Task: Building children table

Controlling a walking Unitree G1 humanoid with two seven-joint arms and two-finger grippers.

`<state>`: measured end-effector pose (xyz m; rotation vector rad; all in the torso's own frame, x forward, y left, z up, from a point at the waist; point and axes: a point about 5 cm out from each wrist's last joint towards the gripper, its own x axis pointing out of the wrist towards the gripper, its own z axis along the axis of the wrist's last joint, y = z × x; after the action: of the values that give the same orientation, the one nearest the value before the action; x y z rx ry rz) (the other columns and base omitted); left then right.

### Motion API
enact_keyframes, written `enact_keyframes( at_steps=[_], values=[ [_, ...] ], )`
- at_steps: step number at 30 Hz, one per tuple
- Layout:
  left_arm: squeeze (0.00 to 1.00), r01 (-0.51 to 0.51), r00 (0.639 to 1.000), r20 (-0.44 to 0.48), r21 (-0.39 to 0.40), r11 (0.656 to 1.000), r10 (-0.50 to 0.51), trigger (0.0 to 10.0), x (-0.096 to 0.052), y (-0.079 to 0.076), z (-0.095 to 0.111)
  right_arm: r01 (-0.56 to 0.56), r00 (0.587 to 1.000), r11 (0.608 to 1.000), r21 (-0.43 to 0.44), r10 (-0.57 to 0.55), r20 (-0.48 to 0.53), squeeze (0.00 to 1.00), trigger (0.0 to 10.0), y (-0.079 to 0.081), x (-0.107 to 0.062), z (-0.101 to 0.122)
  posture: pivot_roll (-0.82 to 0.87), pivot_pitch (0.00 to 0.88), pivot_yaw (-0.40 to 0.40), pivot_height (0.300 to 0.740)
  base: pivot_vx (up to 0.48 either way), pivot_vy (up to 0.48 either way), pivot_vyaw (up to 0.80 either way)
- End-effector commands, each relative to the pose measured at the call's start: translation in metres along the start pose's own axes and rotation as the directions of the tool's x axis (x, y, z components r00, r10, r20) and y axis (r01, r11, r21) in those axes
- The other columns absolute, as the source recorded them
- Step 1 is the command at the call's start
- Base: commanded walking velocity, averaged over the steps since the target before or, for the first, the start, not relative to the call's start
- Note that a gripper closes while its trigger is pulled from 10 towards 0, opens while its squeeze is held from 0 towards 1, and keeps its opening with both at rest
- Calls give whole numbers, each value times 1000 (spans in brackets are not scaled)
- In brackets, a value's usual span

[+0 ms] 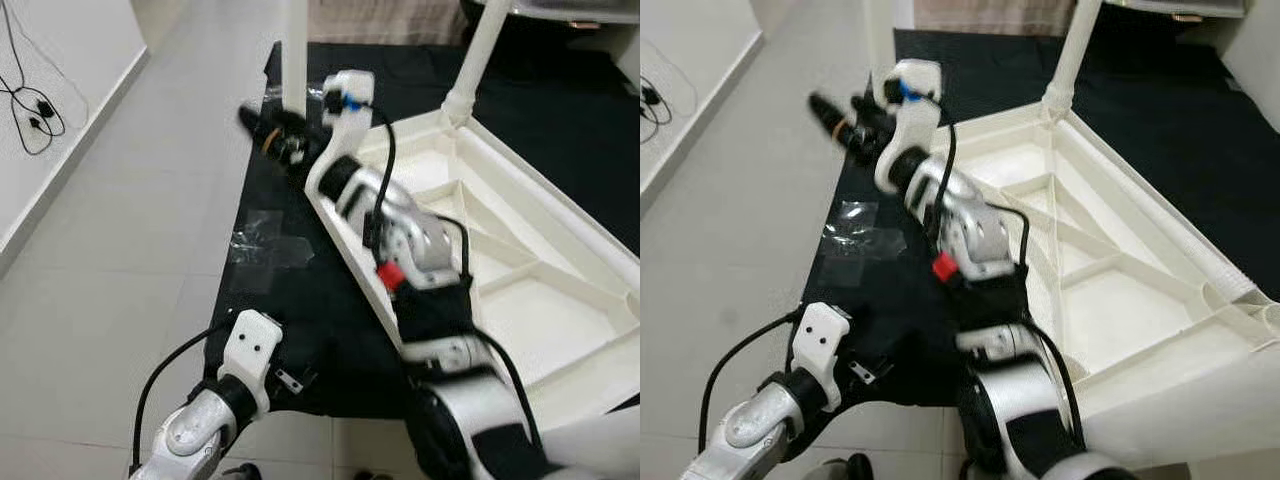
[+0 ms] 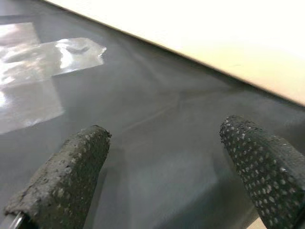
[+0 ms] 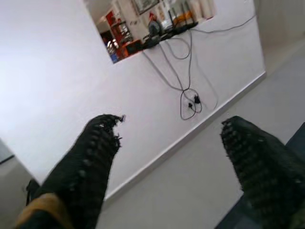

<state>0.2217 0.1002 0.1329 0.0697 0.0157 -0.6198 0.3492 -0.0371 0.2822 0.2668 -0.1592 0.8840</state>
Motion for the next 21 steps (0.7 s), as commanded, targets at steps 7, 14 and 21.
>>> enact_keyframes(
  at_steps=[7,14,21],
  values=[
    [0,-59,998,-1,-3,998,59,10000,2,8,-1,-84,996,993,-76,85,4,969,10000,-2,-45,-5,-12,207,-32,740,0,0,0],
    [0,-207,978,-15,1,978,207,10000,6,29,3,4,1000,1000,8,-3,-23,0,10000,3,-72,-42,-21,203,-22,740,0,0,0],
    [0,-260,965,-24,17,966,260,10000,10,37,4,43,999,991,123,-43,-4,0,10000,10,-71,-50,-19,202,-18,740,0,0,0]
  ],
)
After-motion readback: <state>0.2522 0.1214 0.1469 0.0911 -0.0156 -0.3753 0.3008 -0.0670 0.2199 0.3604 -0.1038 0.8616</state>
